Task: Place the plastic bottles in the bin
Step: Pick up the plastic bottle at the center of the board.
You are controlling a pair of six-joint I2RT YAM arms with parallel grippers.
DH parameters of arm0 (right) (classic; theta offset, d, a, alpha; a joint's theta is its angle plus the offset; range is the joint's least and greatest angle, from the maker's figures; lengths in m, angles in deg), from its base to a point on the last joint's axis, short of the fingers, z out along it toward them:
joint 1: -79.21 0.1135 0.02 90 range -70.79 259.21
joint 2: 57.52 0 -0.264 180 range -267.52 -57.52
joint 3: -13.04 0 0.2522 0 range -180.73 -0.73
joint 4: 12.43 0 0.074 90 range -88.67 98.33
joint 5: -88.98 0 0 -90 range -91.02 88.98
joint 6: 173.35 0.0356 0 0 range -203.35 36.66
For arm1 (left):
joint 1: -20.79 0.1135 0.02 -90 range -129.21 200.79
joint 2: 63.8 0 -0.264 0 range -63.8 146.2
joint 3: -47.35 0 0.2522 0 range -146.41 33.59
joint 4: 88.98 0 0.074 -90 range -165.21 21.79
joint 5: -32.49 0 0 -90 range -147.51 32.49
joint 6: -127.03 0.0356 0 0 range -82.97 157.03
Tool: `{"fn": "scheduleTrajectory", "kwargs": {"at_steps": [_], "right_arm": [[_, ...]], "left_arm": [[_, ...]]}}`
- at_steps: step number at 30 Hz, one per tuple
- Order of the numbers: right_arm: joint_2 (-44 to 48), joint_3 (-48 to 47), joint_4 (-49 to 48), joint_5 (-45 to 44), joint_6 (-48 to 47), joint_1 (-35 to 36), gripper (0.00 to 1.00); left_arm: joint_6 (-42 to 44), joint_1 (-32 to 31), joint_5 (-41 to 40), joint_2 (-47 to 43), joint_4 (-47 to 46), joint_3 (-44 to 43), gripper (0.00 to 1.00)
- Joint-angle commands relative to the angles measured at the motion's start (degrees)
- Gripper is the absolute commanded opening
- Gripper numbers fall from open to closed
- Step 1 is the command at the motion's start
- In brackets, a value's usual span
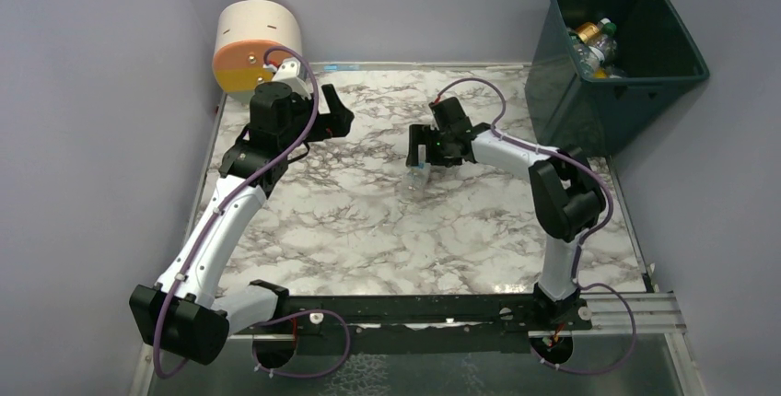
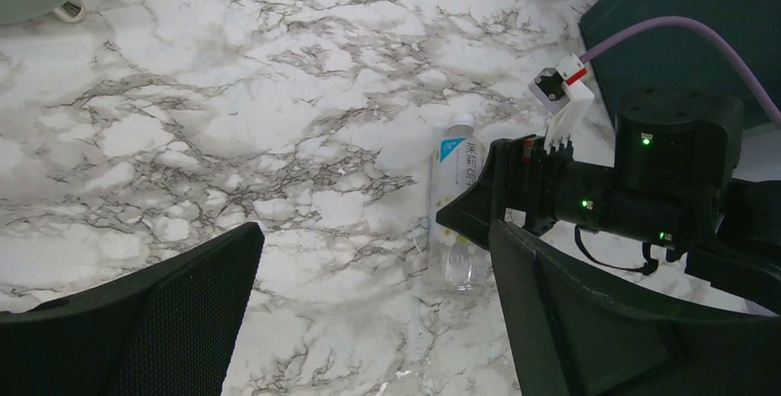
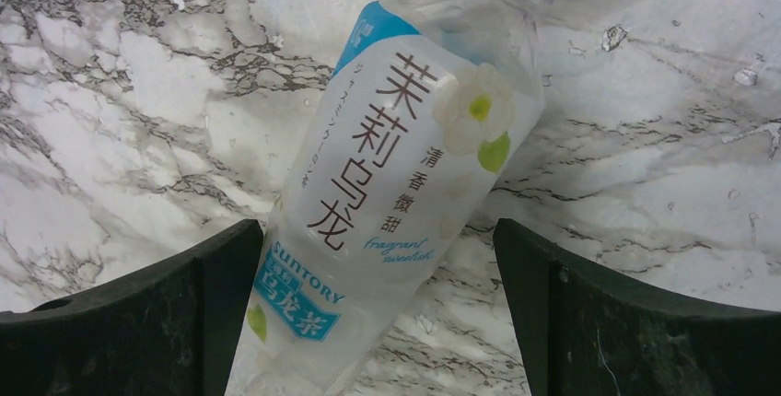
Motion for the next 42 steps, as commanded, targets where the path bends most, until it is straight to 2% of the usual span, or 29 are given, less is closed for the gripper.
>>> {"fn": "scheduleTrajectory", "kwargs": {"at_steps": [1,5,9,11,14,15,21,28,42], "right_arm": [[-2.51,-2.8,-0.39,0.6,-0.08,0.19,1.0],[-3.89,-3.73,-0.55,1.64,0.01,0.3,0.98],[-3.95,-3.15,-1.3,2.11,0.03,0.3,0.92],[-3.98,-2.83,-1.48,2.61,-0.18,0.29,0.85],[-4.03,-2.48,-1.65,3.27,-0.24,0.3,0.66],[-3.76,-2.19,-1.81,3.32,-0.28,0.3,0.64],[-0.8,-1.64,-1.95,2.71,-0.78,0.3,0.63],[4.18,-5.31,0.1,0.36,-2.7,0.3,0.63],[5.49,-32.07,10.88,-4.17,-10.41,-1.82,0.65]], "left_arm": [[1.01,0.13,0.26,-0.85,0.36,0.21,0.99],[1.0,0.15,0.4,-0.34,0.22,0.1,0.99],[1.02,0.14,0.43,-0.16,0.22,0.18,0.99],[1.03,0.18,0.37,-0.05,0.24,0.39,0.99],[1.0,0.14,0.26,-0.06,0.22,0.69,0.99],[0.94,0.18,0.26,-0.02,0.18,0.83,0.99],[0.66,0.13,0.44,-0.06,-0.28,1.71,0.99],[0.39,0.14,0.71,-0.06,-0.62,2.21,0.99],[0.3,0.14,0.6,-1.2,-0.71,3.48,0.99]]}}
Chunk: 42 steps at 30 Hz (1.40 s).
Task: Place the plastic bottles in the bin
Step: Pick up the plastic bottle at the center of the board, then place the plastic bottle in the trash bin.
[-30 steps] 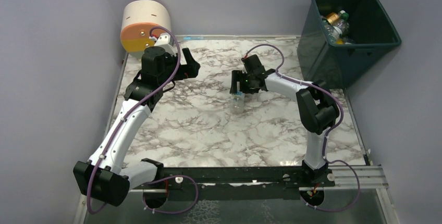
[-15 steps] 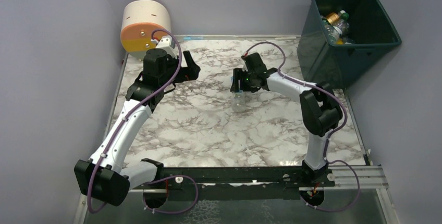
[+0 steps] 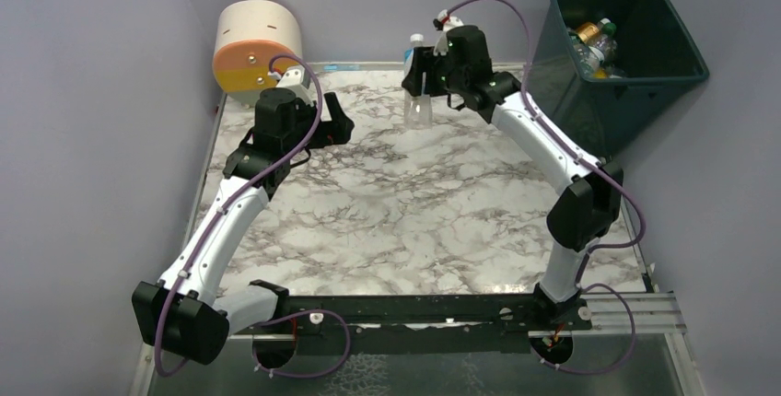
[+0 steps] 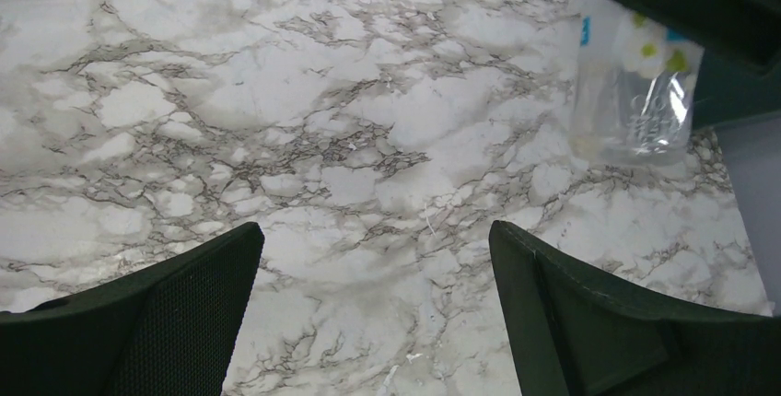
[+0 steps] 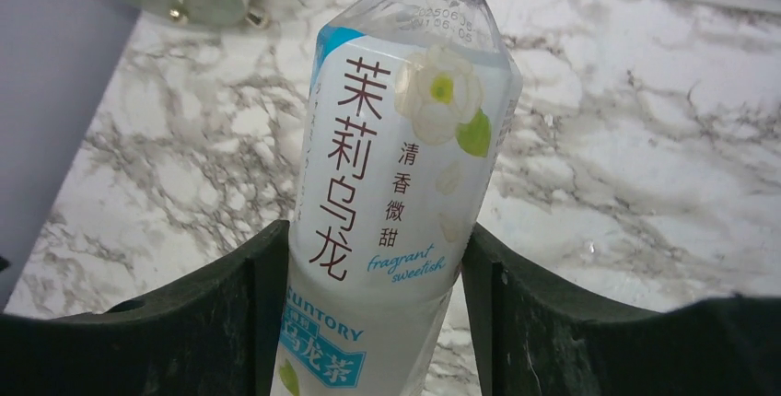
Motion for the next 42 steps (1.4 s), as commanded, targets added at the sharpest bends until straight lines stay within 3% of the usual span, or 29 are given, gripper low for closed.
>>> {"fn": "scheduleTrajectory", "kwargs": {"at_steps": [1,12,24,30,42], "right_arm": [[0.7,-7.57,4.78,-1.99,-3.1,-1.78,0.65],[0.53,-21.02,8.01,0.18,-4.54,-11.34,0.66],[8.9,-18.95,0.29,8.4,3.5,-38.47,0.66],[8.1,-22.36,-0.13,8.88,4.01,-42.71,0.66],[8.85,-17.41,-9.84,4.52,5.86,-47.62,0.65]], "left_arm": [[-0.06,0.14,0.63,-1.37,-1.07,0.7,0.99],[-0.11,0.16,0.96,-1.47,-1.25,1.59,0.99],[0.0,0.14,1.4,-0.95,-1.25,1.28,0.99],[0.04,0.16,1.53,-0.42,-1.2,0.92,0.99],[0.82,0.14,1.53,0.09,-0.51,0.01,0.99]]}}
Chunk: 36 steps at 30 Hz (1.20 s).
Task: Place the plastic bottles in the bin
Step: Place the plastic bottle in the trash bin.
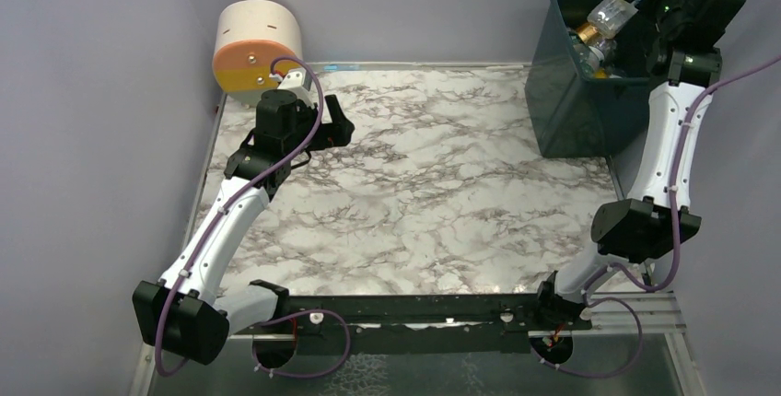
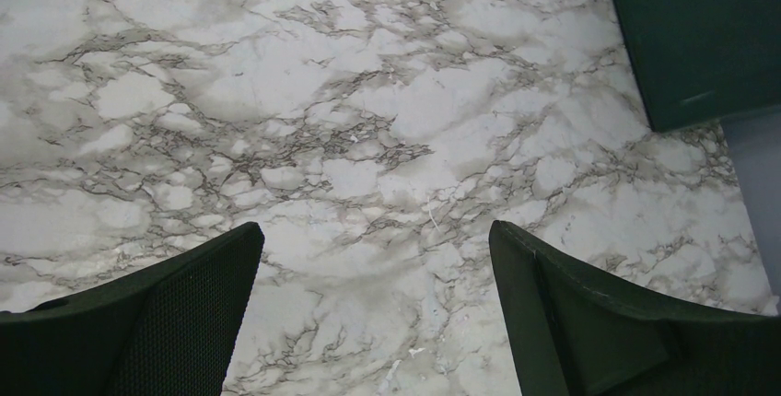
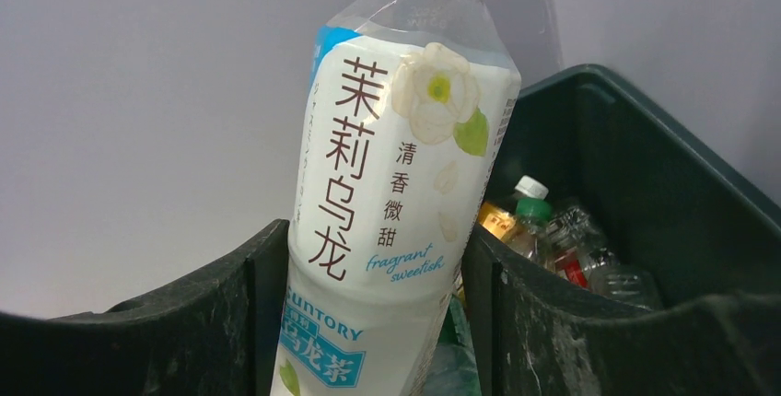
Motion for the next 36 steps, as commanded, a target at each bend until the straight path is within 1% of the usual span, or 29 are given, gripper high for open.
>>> {"fn": "scheduleTrajectory", "kwargs": {"at_steps": [1,5,7,18,20,21,25,36], "right_arm": [[1.6,4.51,-10.09,-3.01,0.15,-0.08,0.65],[3.42,11.51,-19.43,-3.12,-0.93,-0.07,0.65],[3.89,13.46,-21.08,-3.42,-1.37,-0.08,0.65],[4.86,18.18,-22.2,-3.45,0.03,0.0,0.66],[4.53,18.14,-21.89,-3.23,0.36,-0.06,0.68],[4.35,17.95,-21.51,-3.2,0.58,-0.06,0.72],[3.79,16.98,-20.61,-2.64,1.13,-0.02,0.8],[4.26,18.04,-20.68,-0.1,2.56,-0.01,0.81]], "left_arm": [[0.75,0.14,1.27,0.2,-0.44,-1.03,0.99],[0.92,0.14,1.19,0.31,-0.34,-1.3,0.99],[0.84,0.14,1.27,0.36,-0.32,-1.2,0.99],[1.05,0.14,1.71,0.85,-0.21,-2.07,0.99],[1.1,0.14,1.78,0.84,-0.11,-2.1,0.99],[1.11,0.14,1.75,0.9,-0.07,-2.1,0.99],[1.19,0.19,1.79,0.68,0.04,-2.16,0.99],[1.06,0.13,1.89,0.58,0.04,-1.88,0.99]]}}
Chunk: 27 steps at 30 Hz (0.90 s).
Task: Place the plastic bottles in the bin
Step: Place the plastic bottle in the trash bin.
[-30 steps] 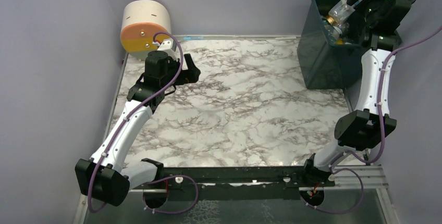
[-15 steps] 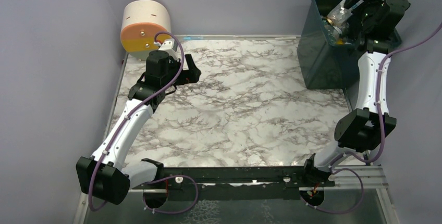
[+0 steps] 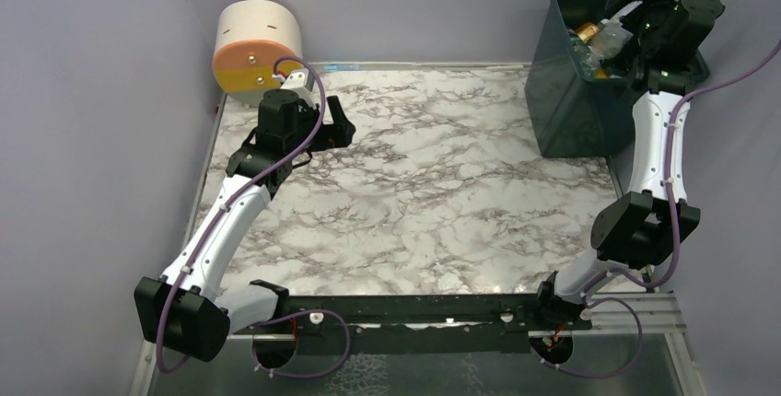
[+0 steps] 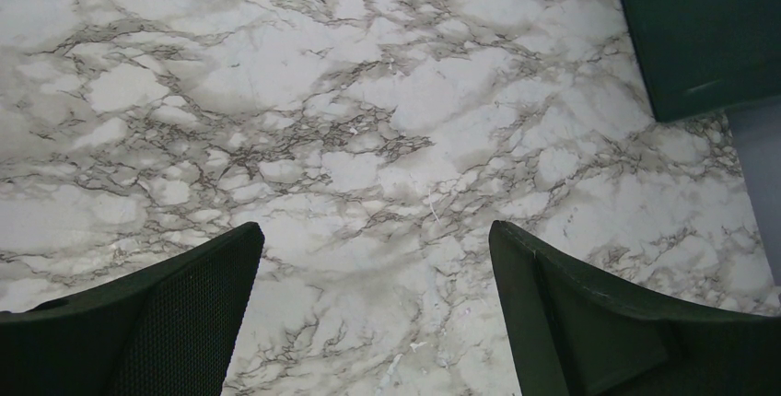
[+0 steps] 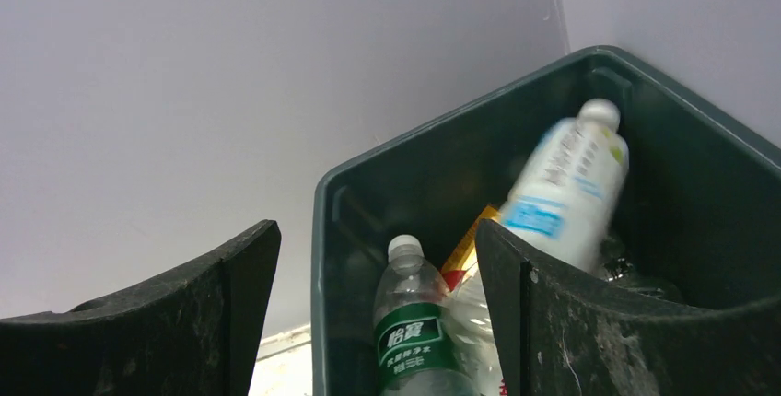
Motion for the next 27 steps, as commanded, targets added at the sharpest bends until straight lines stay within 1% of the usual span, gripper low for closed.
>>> {"fn": "scheduleTrajectory", "kwargs": {"at_steps": [1,10,14,20,24,25,26,27], "right_arm": [[1.64,0.35,-1.71,2.14,1.31,0.2,0.81],[2.11,3.5,-2.24,3.99,2.83,0.15,0.81],[2.56,4.58,-1.86,4.91,3.4,0.2,0.81],[4.75,8.32,-2.05,9.67,4.99,0.27,0.83],[7.28,12.76,-3.06,13.23,5.61,0.69,0.88],[8.01,13.73,-3.0,13.94,5.61,0.91,0.91],[8.75,14.89,-2.99,14.75,5.54,1.17,0.97],[9.65,16.11,-3.03,15.54,5.13,1.59,1.0]], "left_arm": [[0.68,0.14,1.27,-0.36,-0.46,-1.66,0.99],[0.62,0.14,0.94,-1.43,-1.29,0.29,0.99],[0.84,0.14,1.35,-0.48,-1.51,0.24,0.99],[0.98,0.14,1.38,0.63,-2.26,-0.68,0.99],[0.71,0.15,0.69,0.84,-3.46,-0.18,0.99],[0.67,0.12,0.52,0.91,-3.98,0.28,0.99],[0.56,0.13,0.05,1.02,-4.41,0.64,0.99],[0.47,0.14,-1.05,1.3,-4.54,0.82,0.99]]}}
